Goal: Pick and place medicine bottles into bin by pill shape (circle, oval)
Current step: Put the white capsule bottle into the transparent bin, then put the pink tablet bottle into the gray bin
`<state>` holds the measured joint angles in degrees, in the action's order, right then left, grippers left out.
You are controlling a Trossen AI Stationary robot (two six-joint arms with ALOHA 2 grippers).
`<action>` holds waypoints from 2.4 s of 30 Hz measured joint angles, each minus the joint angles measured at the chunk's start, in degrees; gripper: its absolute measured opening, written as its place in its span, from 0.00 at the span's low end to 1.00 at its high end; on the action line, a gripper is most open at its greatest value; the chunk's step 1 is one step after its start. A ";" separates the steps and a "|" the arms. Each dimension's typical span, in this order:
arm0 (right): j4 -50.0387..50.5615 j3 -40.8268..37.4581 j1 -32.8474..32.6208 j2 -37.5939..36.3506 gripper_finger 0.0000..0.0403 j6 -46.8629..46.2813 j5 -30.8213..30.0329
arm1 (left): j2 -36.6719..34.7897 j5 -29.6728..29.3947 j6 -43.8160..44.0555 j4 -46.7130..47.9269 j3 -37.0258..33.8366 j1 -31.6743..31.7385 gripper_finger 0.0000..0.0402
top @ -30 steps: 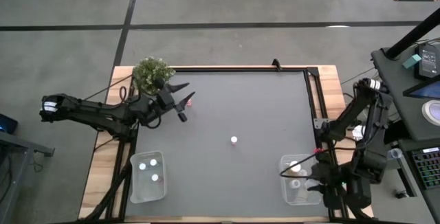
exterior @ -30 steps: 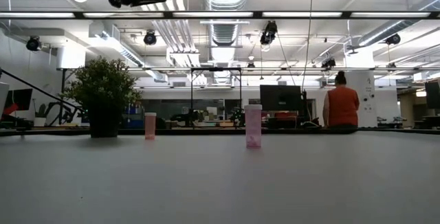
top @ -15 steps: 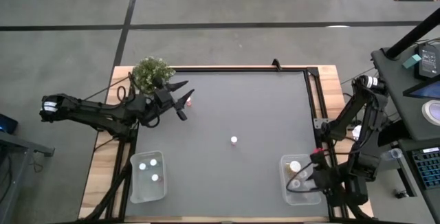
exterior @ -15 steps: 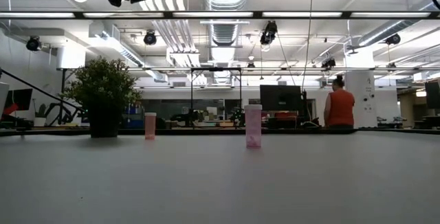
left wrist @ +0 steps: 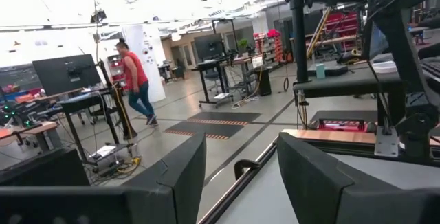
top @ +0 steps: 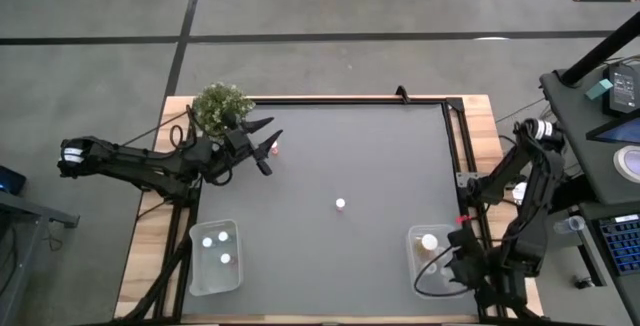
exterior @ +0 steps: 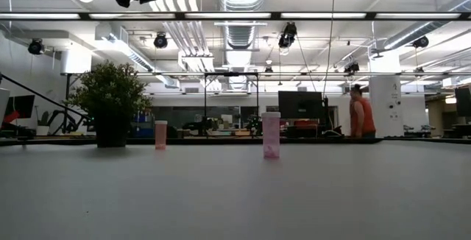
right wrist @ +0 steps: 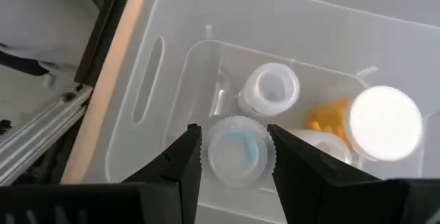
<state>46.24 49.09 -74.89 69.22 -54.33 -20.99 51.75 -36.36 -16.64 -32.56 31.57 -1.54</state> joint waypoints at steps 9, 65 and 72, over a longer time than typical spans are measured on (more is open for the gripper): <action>-0.57 -0.03 0.02 4.70 0.34 0.61 0.00 | 0.00 -0.01 0.00 -0.02 0.00 0.00 0.40; -2.06 -0.03 0.79 -3.53 0.44 -2.45 -0.44 | -0.02 0.31 7.57 -1.01 0.07 -0.15 0.40; -2.45 0.32 3.71 -10.97 0.44 -5.34 -14.77 | -0.02 5.89 9.03 -0.83 0.07 -0.94 0.40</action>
<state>43.80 49.41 -71.18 58.25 -59.67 -35.76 51.72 -30.47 -7.62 -33.39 31.64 -2.48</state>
